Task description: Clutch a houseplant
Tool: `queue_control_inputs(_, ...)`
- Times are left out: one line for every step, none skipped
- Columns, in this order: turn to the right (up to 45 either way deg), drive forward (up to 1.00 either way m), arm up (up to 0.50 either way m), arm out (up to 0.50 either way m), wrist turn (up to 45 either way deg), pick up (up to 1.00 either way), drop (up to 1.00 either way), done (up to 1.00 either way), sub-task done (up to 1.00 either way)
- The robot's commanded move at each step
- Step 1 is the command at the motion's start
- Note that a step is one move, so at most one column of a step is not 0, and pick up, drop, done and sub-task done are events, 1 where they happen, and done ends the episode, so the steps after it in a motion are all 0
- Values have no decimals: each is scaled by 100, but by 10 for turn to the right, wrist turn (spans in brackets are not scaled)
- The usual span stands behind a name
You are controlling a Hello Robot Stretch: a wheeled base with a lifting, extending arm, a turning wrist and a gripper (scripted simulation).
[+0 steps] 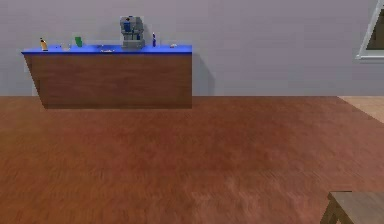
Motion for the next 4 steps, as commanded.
queue_control_inputs(0, 0, 0, 0, 450, 0, 0, 0, 0)
queue_control_inputs(0, 0, 0, 0, 450, 0, 0, 0, 0)
queue_control_inputs(0, 0, 0, 0, 210, 0, 0, 0, 0)
queue_control_inputs(0, 0, -30, 0, 0, 0, 0, 0, 0)
